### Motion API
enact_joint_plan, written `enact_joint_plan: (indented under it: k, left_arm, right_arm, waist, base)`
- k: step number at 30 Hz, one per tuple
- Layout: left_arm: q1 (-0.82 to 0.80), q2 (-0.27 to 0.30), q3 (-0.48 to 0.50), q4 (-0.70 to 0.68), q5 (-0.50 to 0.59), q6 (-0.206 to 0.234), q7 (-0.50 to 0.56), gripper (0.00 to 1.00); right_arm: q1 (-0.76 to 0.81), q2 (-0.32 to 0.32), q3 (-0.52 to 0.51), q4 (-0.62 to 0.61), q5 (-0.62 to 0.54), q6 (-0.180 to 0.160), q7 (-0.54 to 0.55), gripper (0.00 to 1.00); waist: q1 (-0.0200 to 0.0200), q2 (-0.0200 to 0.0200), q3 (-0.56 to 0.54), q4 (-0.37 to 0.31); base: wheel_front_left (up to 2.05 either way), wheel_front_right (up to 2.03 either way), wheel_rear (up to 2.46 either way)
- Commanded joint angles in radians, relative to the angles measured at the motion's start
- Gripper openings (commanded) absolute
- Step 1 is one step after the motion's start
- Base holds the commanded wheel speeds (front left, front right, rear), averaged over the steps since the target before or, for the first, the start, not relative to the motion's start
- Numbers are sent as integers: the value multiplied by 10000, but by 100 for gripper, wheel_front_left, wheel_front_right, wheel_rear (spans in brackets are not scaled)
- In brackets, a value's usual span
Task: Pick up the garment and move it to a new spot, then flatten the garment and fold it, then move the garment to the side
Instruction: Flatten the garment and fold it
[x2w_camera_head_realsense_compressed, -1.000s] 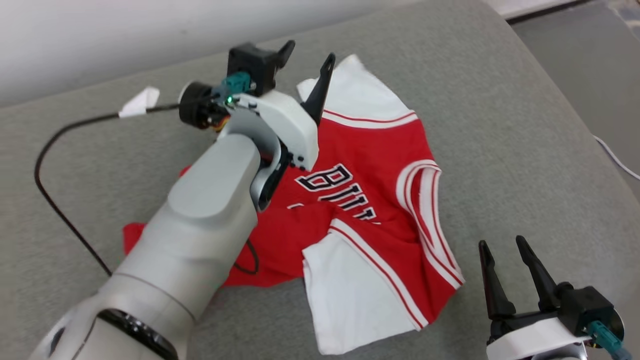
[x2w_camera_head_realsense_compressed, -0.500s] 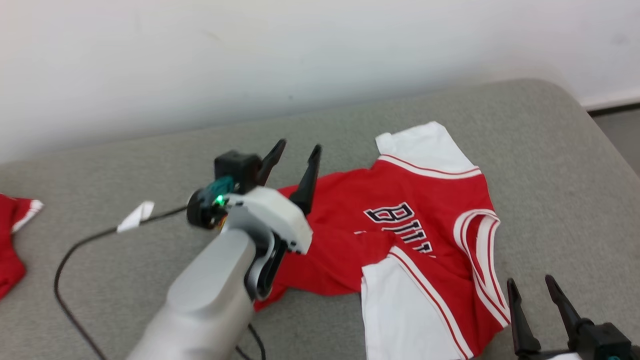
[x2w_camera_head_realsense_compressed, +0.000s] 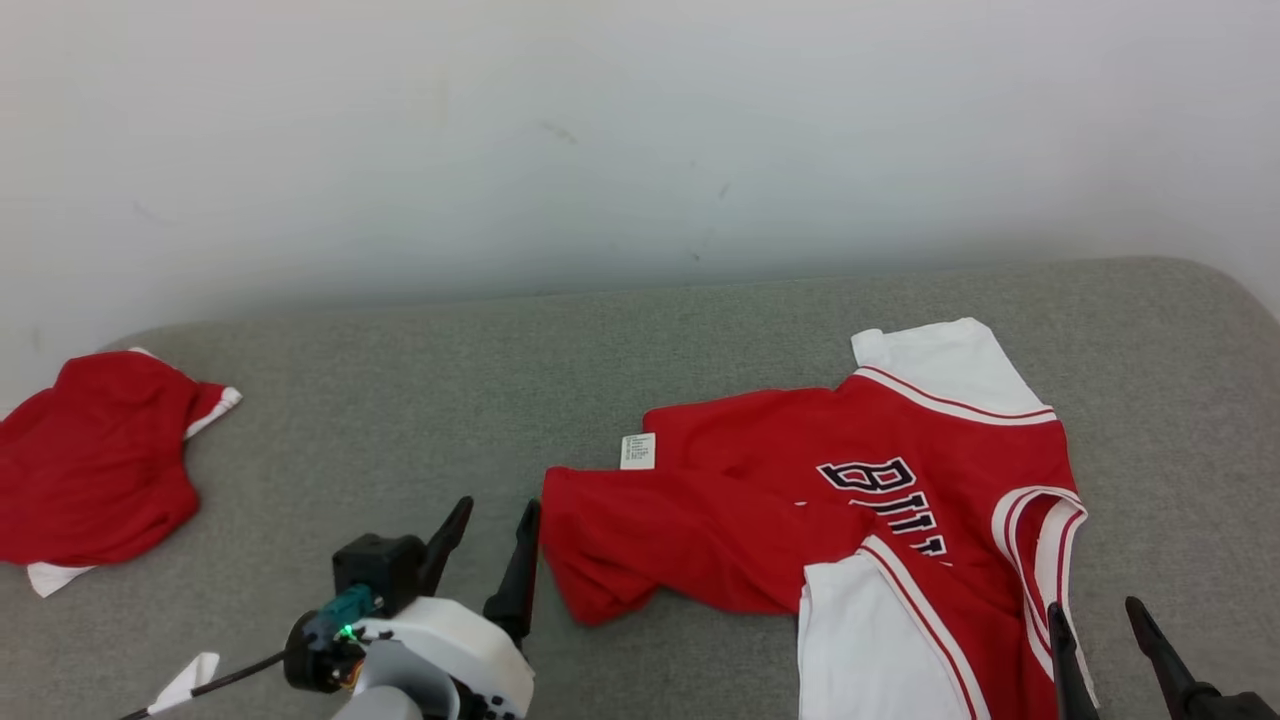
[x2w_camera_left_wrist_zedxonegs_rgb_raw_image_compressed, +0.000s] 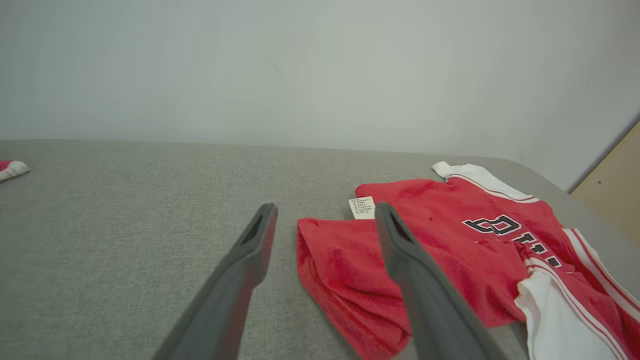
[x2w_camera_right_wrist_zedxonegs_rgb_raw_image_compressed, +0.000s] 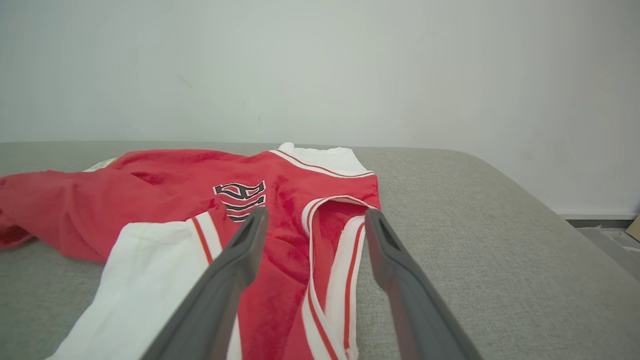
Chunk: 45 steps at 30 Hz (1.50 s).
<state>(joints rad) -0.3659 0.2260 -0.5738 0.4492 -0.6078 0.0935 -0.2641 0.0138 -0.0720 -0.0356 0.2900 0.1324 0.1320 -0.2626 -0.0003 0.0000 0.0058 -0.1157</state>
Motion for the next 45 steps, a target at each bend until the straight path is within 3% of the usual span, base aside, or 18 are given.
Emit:
enact_joint_plan:
  k: [1,13,21,27,32,38,39,40,42,45]
  left_arm:
    - [126,119,35,-136,103,45,-2,100]
    - [-1129,293,-48,67,-70,-121,1212,100]
    - [-2607,459,-383,1657,-40,-495,2921,100]
    - [-3250,595,-517,3007,71,-633,3394,100]
    - [-3433,512,-631,3848,-244,-1231,3849,100]
    - [-3346,381,-751,4564,-503,-1647,4204,100]
    - [-3328,360,-787,4663,-524,-1686,4230,81]
    - [-3317,331,-826,4756,-548,-1745,4246,44]
    - [-3288,225,-869,4859,-639,-1848,4175,0]
    - [-3311,22,-1012,4917,-677,-1989,4049,0]
  right_arm:
    - [67,-103,53,-11,-21,-26,-32,100]
    - [-498,-37,392,-2,55,-26,-32,100]
    - [-741,83,391,-93,72,-26,-32,100]
    - [-901,147,434,-108,111,-26,-32,100]
    - [-928,178,417,-103,96,-26,-32,100]
    - [-986,193,431,-59,-1,-26,-32,100]
    - [-995,193,444,-47,-10,-26,-32,100]
    - [-1012,195,469,-41,-29,-27,-32,100]
    - [-1040,197,506,-25,-27,-27,-32,100]
    - [-1059,199,566,11,-21,-27,-32,100]
  waist:
    - [3,0,29,101]
    - [3,0,638,-470]
    - [3,0,1325,-1125]
    - [3,0,1640,-1417]
    - [3,0,1727,-1447]
    - [3,0,1695,-1392]
    - [3,0,1685,-1385]
    - [3,0,1677,-1379]
    - [3,0,1663,-1359]
    - [3,0,1642,-1305]
  base:
    - [0,0,0]
    - [0,0,0]
    - [0,0,0]
    - [0,0,0]
    - [0,0,0]
    - [0,0,0]
    - [0,0,0]
    - [0,0,0]
    - [0,0,0]
    - [0,0,0]
